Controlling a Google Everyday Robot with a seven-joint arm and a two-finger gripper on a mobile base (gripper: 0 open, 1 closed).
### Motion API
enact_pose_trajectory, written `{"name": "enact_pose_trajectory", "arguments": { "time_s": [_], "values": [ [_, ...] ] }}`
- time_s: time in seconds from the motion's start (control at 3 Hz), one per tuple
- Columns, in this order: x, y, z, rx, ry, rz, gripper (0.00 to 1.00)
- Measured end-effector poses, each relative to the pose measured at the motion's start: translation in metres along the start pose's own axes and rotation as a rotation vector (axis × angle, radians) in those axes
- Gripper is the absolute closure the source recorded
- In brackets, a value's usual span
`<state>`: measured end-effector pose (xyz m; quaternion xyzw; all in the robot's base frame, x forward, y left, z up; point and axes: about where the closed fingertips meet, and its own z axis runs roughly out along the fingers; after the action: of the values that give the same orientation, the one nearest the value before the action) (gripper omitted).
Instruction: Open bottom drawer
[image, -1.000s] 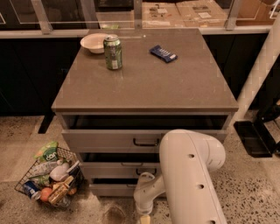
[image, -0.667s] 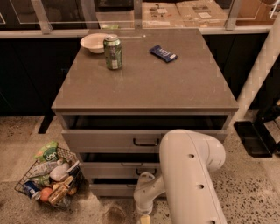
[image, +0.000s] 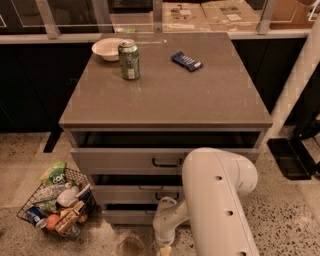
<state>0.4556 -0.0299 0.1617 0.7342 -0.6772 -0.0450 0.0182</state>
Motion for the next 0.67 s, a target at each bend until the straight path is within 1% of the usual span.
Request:
{"name": "enact_pose_trajectory", "arguments": {
  "time_s": [0.67],
  "values": [
    [0.0001,0.0013,-0.0005,-0.002,0.000,0.000,0.86]
  ]
}}
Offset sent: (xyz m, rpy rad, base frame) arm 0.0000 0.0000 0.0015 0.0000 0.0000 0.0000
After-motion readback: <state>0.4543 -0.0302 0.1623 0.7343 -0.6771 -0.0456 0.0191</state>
